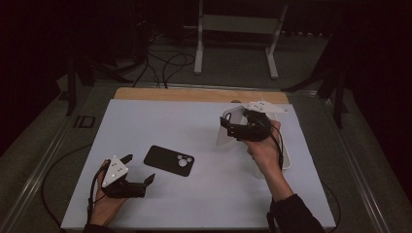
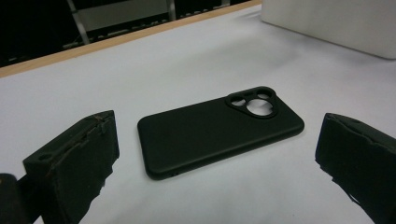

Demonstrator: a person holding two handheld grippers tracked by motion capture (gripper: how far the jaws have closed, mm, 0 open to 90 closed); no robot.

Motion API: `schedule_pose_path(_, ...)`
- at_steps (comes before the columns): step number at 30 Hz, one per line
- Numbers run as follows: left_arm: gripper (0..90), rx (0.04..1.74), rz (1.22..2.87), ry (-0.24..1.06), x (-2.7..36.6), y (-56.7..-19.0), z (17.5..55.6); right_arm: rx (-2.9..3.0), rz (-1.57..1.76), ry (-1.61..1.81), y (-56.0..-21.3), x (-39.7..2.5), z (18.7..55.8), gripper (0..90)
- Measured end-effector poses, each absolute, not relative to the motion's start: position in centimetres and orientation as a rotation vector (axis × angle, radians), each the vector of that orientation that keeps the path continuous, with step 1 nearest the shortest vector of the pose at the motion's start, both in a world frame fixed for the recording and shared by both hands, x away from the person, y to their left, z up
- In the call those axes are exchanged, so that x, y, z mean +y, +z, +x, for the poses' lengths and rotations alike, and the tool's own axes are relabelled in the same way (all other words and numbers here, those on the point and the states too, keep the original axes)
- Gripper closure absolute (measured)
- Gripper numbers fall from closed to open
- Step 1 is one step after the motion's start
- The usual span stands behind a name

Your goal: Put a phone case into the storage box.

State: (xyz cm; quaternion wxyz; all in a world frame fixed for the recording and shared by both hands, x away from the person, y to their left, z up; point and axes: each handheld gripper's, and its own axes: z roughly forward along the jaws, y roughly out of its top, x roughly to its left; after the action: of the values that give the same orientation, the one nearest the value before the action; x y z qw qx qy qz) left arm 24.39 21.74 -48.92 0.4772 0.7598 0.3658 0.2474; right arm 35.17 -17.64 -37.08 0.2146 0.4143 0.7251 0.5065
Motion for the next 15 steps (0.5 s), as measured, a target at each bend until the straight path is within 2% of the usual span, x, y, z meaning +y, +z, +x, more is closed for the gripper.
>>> schedule_pose_path(15,0.0,0.895,1.848,0.605,21.7,-48.9,24.3,1.960,1.219,1.339,-36.3,-19.2,38.4,16.7)
